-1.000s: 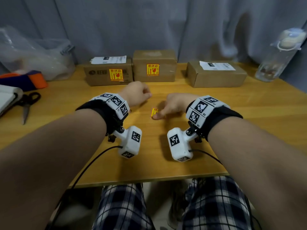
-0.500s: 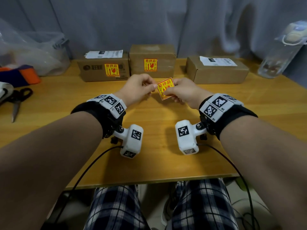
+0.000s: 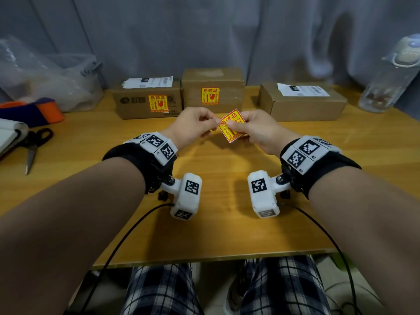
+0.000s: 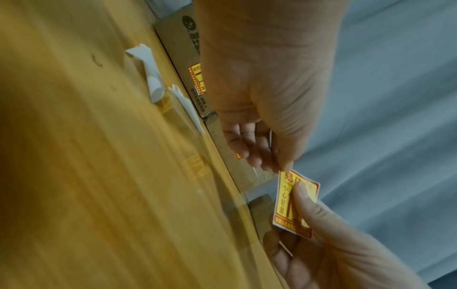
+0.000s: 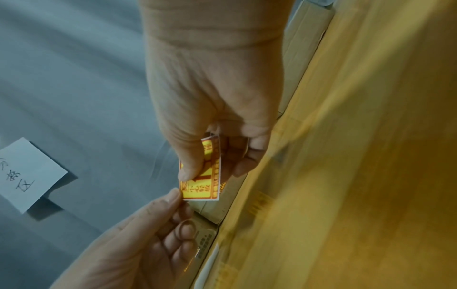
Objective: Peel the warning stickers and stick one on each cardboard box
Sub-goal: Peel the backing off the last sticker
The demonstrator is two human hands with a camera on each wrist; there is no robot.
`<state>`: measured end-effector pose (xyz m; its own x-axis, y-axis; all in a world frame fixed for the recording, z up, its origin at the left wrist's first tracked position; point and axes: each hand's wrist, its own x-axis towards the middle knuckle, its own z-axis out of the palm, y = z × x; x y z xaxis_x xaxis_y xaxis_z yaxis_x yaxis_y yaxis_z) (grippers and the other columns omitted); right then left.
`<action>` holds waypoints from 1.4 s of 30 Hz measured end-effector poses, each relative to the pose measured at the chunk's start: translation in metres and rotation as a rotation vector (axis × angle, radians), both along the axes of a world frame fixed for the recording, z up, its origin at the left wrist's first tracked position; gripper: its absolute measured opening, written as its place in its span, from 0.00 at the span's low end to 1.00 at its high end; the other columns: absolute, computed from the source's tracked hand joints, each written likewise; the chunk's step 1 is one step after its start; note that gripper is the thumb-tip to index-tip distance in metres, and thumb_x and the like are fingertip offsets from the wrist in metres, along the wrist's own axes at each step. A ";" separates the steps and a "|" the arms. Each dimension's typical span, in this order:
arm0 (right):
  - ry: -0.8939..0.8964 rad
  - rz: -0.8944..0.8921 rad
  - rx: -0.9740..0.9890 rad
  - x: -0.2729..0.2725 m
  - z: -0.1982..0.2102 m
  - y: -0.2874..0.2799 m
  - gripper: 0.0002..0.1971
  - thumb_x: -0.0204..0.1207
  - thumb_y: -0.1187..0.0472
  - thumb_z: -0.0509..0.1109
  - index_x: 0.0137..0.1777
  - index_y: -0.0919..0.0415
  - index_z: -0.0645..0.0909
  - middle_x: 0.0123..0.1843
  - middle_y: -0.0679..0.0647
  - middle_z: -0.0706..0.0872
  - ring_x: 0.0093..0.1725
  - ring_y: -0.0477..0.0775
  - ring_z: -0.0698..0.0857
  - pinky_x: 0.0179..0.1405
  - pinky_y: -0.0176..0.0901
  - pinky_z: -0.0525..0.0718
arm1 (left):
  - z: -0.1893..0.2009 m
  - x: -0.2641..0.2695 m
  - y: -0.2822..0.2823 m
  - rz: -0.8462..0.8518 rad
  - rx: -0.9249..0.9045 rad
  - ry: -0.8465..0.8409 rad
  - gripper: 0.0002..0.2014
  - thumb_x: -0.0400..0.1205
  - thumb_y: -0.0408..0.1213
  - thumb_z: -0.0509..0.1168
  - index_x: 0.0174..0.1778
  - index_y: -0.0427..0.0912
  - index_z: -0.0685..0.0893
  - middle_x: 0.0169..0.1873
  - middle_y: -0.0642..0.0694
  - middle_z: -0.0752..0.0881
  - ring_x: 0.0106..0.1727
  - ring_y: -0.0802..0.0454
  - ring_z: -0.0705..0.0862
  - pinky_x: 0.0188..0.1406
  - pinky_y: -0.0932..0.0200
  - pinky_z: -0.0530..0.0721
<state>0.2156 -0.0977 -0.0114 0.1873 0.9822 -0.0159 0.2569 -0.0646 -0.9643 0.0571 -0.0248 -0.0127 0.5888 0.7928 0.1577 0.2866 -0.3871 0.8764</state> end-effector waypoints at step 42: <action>0.027 -0.036 -0.008 -0.001 0.000 0.001 0.03 0.73 0.61 0.73 0.45 0.61 0.86 0.39 0.54 0.88 0.37 0.46 0.85 0.40 0.33 0.82 | 0.002 -0.006 -0.007 -0.045 -0.141 -0.066 0.04 0.80 0.32 0.65 0.42 0.37 0.85 0.33 0.46 0.84 0.28 0.61 0.80 0.34 0.67 0.80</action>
<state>0.2146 -0.0971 -0.0113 0.2215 0.9747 -0.0293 0.2277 -0.0809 -0.9704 0.0511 -0.0314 -0.0110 0.6164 0.7827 0.0860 0.2119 -0.2700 0.9393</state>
